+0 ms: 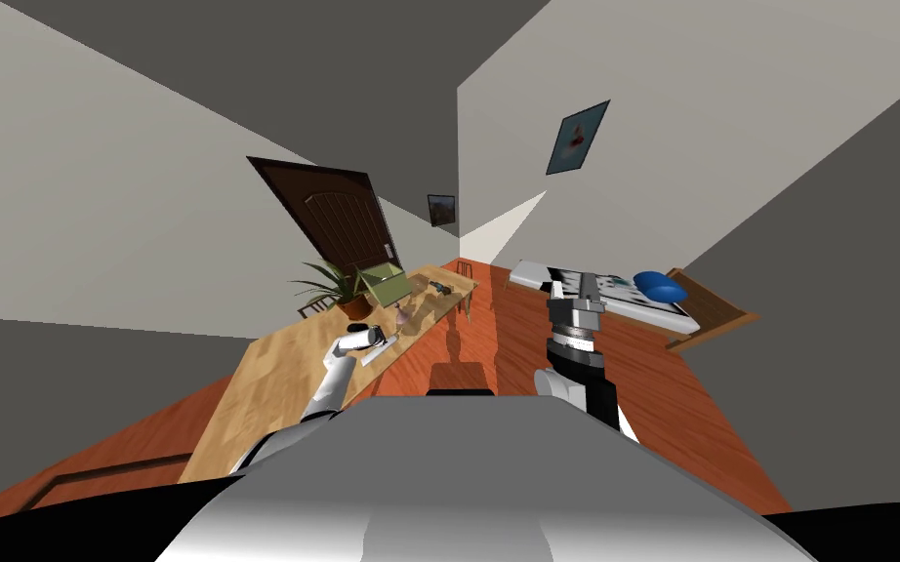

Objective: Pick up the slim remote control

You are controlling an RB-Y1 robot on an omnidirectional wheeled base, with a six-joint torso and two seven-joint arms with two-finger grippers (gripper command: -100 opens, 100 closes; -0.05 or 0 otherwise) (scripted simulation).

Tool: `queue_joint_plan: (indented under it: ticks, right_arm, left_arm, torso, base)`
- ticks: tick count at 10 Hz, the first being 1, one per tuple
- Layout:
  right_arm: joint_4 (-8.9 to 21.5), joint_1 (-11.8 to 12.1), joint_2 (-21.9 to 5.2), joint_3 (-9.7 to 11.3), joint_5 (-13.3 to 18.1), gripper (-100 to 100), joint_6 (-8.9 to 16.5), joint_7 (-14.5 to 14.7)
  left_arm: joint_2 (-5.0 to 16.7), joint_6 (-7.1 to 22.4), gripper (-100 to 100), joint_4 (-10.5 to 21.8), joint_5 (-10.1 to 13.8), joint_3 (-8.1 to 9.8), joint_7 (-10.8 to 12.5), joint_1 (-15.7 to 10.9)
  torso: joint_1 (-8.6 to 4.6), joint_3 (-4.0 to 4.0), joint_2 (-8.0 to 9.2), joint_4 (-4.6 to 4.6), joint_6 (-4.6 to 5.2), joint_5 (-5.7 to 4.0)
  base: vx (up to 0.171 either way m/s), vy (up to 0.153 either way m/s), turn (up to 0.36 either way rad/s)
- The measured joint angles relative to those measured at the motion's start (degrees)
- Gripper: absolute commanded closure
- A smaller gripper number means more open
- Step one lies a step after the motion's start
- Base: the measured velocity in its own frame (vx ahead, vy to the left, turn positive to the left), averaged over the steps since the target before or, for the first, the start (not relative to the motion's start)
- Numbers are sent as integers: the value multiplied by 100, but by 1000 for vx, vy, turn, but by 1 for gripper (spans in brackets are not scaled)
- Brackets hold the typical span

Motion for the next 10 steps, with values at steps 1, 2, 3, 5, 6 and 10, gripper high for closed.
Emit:
queue_joint_plan:
  ticks: [1, 2, 3, 5, 6, 10]
  right_arm:
    - [0, 0, 0, 0, 0, 0, 0, 0]
    - [0, 0, 0, 0, 0, 0, 0, 0]
    - [0, 0, 0, 0, 0, 0, 0, 0]
    - [0, 0, 0, 0, 0, 0, 0, 0]
    - [0, 0, 0, 0, 0, 0, 0, 0]
    - [0, 0, 0, 0, 0, 0, 0, 0]
  left_arm:
    - [62, 171, -100, 140, 91, -25, 2, -50]
    - [112, 312, -100, 283, 149, -40, -8, -123]
    - [178, 490, -100, 412, 233, -68, -8, -184]
    - [261, 825, -100, 609, 347, -118, 0, -257]
    - [320, 1004, -100, 753, 442, -168, -1, -293]
    - [449, 1560, -100, 1143, 630, -302, 11, -420]
  torso:
    - [-1, -1, -3, 0, 0, 0]
    - [0, 0, 1, 0, 0, 0]
    - [4, 0, 0, 0, 0, 1]
    - [2, 2, 3, 1, 0, 1]
    - [5, -2, -4, -1, 0, 1]
    - [0, 4, 7, 1, 0, 0]
  base:
    - [55, 23, -3]
    - [57, 33, -7]
    - [47, 31, -5]
    - [65, 32, -3]
    - [71, 33, 0]
    - [54, 27, 2]
